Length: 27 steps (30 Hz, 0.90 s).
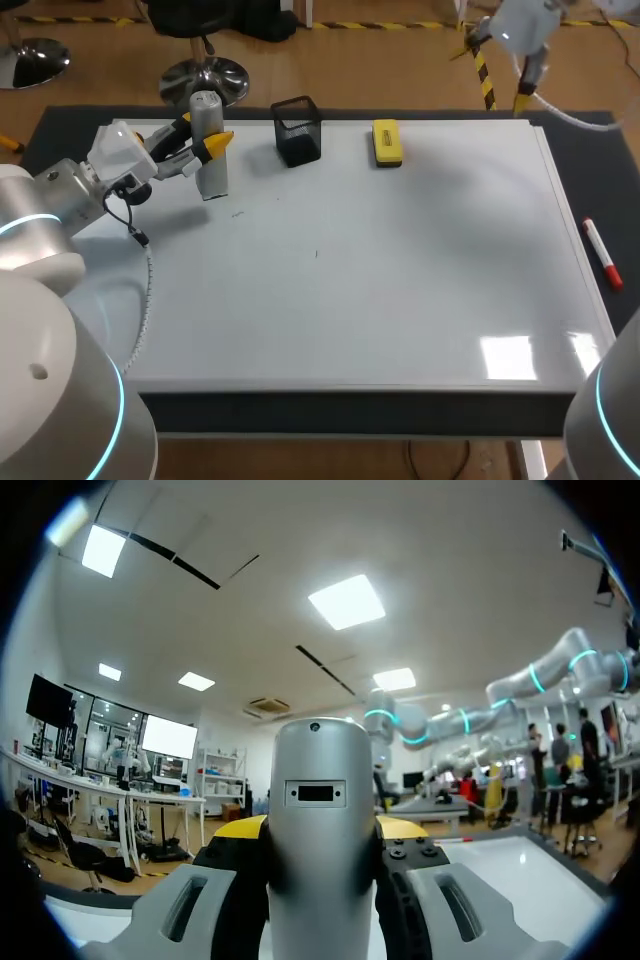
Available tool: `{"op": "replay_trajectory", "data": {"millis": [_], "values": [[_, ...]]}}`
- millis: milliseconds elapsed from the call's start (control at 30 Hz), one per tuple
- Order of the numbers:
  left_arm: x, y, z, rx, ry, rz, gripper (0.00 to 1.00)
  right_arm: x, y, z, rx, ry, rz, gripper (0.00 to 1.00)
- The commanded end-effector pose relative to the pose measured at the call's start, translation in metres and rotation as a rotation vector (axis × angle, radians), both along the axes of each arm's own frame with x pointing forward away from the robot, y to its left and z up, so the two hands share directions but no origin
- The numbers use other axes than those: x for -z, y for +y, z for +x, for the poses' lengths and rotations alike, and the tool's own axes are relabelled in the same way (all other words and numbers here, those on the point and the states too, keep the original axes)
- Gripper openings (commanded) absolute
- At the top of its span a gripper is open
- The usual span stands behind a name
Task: Pick up the inspection probe, press it on each red-marked spot on the whiteboard one by one, put down the probe, pick up the eraser, and wipe off all the red marks.
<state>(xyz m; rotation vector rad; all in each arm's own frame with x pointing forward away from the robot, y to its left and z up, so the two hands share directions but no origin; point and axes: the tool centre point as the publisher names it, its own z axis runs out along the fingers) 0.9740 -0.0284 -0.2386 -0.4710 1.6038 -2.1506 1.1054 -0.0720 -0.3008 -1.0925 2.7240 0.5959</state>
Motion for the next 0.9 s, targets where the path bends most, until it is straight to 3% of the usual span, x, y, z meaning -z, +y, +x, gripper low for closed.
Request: {"op": "replay_trajectory", "data": {"millis": [33,233,367,467,900], "values": [[-0.001,0.0,0.0,-0.001,0.0,0.0,0.0,0.004,-0.014,-0.008,0.019,-0.009,0.042,1.0],[-0.001,0.0,0.0,-0.001,0.0,0.0,0.0,0.002,-0.02,-0.013,0.031,-0.015,0.055,1.0],[-0.001,0.0,0.0,-0.001,0.0,0.0,0.0,-0.003,-0.02,-0.018,-0.009,-0.094,0.051,1.0],[-0.001,0.0,0.0,-0.001,0.0,0.0,0.0,-0.002,-0.018,-0.02,-0.032,-0.055,-0.044,1.0],[-0.001,0.0,0.0,-0.001,0.0,0.0,0.0,-0.002,-0.018,-0.02,-0.032,-0.055,-0.044,1.0]]}}
